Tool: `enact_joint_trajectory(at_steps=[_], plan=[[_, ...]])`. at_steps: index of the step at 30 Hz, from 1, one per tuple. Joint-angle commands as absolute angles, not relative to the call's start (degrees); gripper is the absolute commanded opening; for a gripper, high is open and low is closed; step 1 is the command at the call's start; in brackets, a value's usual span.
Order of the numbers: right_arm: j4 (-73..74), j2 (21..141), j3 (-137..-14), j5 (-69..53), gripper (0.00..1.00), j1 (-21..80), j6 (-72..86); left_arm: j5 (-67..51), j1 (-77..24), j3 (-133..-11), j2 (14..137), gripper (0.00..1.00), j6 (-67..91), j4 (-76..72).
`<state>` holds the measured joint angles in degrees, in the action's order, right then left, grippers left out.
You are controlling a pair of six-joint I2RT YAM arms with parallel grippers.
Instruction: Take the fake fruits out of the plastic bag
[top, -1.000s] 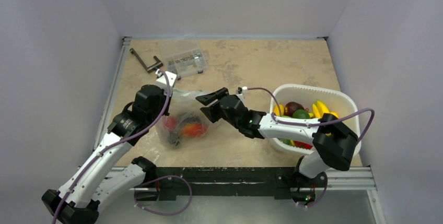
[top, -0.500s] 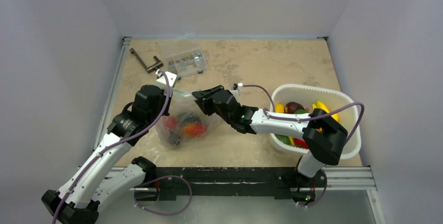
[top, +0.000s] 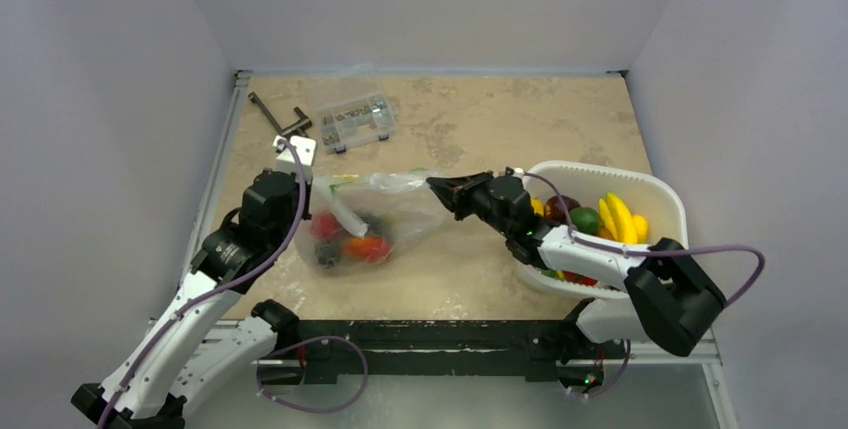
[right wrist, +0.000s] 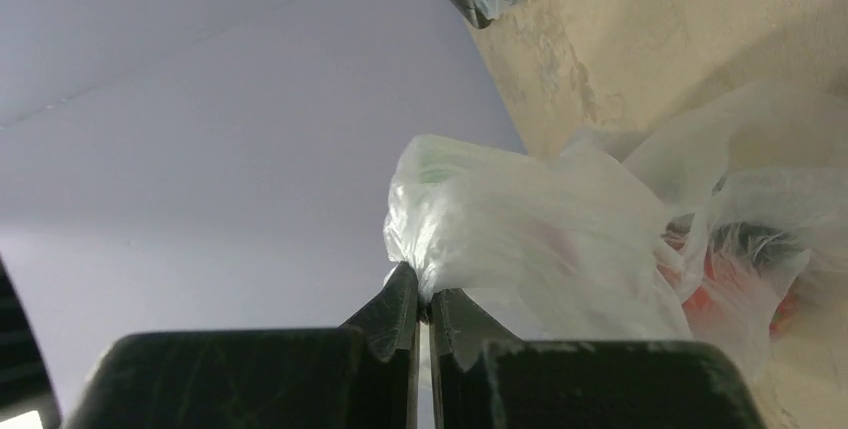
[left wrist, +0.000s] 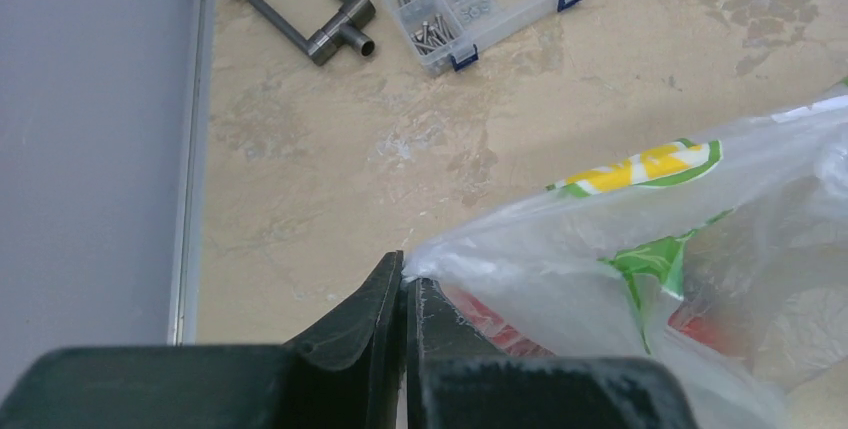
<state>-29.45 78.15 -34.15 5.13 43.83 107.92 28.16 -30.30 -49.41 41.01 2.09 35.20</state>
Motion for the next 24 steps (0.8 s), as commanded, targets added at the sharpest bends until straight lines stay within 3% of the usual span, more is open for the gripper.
enact_joint_trajectory(at_steps=[1,6,8,11,13,21,24], plan=[[-31.5,71.9,-30.2,0.2,0.00,37.4,104.0,35.7,-29.8,-49.4,38.0,0.00,2.3,32.8],[-26.8,72.0,-34.1,-4.8,0.00,36.0,95.3,29.2,-29.9,-48.9,36.9,0.00,1.4,31.8],[-27.7,73.5,-35.7,-6.9,0.00,36.1,93.6,24.5,-29.9,-48.5,36.4,0.12,1.0,31.5],[-27.9,75.2,-37.9,-8.7,0.00,36.1,91.5,17.6,-29.9,-48.1,36.4,0.47,0.3,31.0],[-26.3,75.4,-39.3,-8.6,0.00,36.2,90.0,14.2,-29.9,-48.4,37.0,0.57,0.3,31.5],[-23.5,73.3,-38.6,-7.6,0.00,36.3,89.1,8.8,-29.9,-48.8,35.5,0.75,0.7,32.2],[-22.0,72.4,-39.1,-7.5,0.00,36.3,87.9,5.2,-29.8,-56.4,38.5,0.77,3.5,40.7]])
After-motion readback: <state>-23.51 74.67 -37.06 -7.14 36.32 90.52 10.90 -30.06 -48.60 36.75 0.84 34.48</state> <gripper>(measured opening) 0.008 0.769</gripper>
